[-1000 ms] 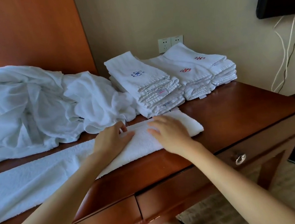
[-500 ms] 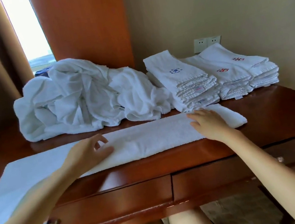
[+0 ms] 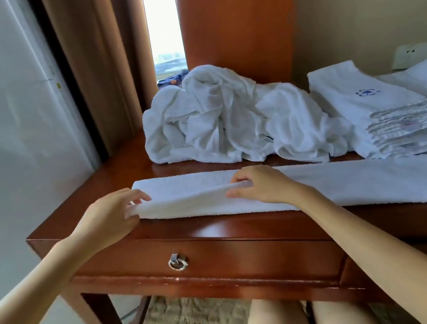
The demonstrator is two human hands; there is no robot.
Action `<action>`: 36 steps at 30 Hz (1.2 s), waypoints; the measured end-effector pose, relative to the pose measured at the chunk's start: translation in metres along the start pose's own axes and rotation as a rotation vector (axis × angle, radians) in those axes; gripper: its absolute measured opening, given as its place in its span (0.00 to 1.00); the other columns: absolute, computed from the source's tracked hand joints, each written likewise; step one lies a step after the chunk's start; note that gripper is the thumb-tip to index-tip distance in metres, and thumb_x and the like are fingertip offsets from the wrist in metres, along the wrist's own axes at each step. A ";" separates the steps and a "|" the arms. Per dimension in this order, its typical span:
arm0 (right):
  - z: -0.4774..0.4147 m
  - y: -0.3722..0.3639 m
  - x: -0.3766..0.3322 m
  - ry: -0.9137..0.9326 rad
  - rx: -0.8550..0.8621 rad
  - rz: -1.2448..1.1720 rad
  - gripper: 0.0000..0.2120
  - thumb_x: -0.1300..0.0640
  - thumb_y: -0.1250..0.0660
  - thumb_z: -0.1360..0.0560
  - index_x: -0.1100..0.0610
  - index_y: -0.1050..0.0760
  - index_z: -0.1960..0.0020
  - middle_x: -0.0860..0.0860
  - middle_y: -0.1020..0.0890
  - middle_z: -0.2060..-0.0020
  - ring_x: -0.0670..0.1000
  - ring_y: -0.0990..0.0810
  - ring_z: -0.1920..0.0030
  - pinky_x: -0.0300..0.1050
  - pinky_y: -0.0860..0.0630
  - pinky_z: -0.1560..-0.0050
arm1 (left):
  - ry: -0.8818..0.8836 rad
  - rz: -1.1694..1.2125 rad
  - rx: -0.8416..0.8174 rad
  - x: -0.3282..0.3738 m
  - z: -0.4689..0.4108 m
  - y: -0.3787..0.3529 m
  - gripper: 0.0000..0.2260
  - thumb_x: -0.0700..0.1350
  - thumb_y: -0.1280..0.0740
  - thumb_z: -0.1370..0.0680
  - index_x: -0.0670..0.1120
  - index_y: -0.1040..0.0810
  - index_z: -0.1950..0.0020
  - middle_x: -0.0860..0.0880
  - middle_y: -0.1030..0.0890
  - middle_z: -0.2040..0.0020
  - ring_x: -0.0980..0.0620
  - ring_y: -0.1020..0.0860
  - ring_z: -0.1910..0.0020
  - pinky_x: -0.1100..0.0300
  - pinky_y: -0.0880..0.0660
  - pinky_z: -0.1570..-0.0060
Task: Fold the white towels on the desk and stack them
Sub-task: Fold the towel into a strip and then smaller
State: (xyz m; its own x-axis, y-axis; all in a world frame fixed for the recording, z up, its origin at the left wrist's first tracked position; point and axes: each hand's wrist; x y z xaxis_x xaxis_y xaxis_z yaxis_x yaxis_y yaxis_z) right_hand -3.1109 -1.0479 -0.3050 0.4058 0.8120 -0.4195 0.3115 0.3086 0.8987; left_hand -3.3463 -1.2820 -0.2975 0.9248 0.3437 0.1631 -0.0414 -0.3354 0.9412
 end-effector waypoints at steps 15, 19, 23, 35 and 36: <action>-0.054 0.023 -0.023 -0.022 -0.330 -0.266 0.15 0.43 0.32 0.25 0.42 0.23 0.40 0.40 0.20 0.47 0.37 0.25 0.42 0.33 0.33 0.43 | 0.398 0.725 -0.097 -0.023 -0.035 -0.010 0.15 0.58 0.37 0.22 0.53 0.24 0.39 0.57 0.24 0.48 0.57 0.26 0.48 0.64 0.31 0.55; -0.060 0.013 -0.029 0.056 -0.198 -0.459 0.13 0.54 0.30 0.25 0.49 0.21 0.40 0.40 0.19 0.62 0.35 0.22 0.57 0.32 0.31 0.48 | 0.354 0.847 0.098 -0.023 -0.037 -0.012 0.16 0.40 0.33 0.22 0.54 0.26 0.36 0.53 0.21 0.47 0.55 0.24 0.45 0.66 0.31 0.54; -0.066 0.004 -0.029 0.069 -0.001 -0.547 0.12 0.61 0.28 0.26 0.50 0.20 0.45 0.46 0.21 0.59 0.39 0.22 0.58 0.32 0.29 0.51 | 0.321 0.780 0.227 -0.020 -0.039 -0.012 0.26 0.27 0.39 0.27 0.52 0.25 0.36 0.50 0.21 0.41 0.50 0.23 0.45 0.62 0.26 0.52; -0.069 -0.030 -0.026 0.069 0.192 -0.477 0.11 0.61 0.29 0.25 0.47 0.21 0.49 0.46 0.18 0.50 0.43 0.21 0.47 0.35 0.28 0.46 | 0.204 0.311 0.387 0.002 -0.044 -0.029 0.30 0.23 0.43 0.31 0.46 0.19 0.39 0.47 0.27 0.32 0.47 0.32 0.36 0.63 0.35 0.43; -0.069 -0.031 -0.025 0.063 0.211 -0.476 0.11 0.62 0.29 0.25 0.47 0.21 0.49 0.46 0.18 0.52 0.43 0.21 0.49 0.35 0.28 0.48 | 0.201 0.277 0.379 0.002 -0.044 -0.031 0.28 0.24 0.42 0.30 0.46 0.20 0.38 0.47 0.28 0.31 0.47 0.33 0.36 0.61 0.34 0.42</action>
State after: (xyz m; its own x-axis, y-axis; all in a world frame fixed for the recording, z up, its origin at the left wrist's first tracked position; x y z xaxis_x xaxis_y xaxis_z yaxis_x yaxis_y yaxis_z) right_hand -3.1899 -1.0439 -0.3131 0.1265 0.6365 -0.7608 0.6179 0.5495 0.5624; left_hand -3.3600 -1.2327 -0.3129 0.8059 0.3467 0.4800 -0.0999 -0.7194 0.6874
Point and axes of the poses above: each hand's wrist, its own z-axis away from the middle knuckle, its own y-axis out of the back of the hand, x = y × z
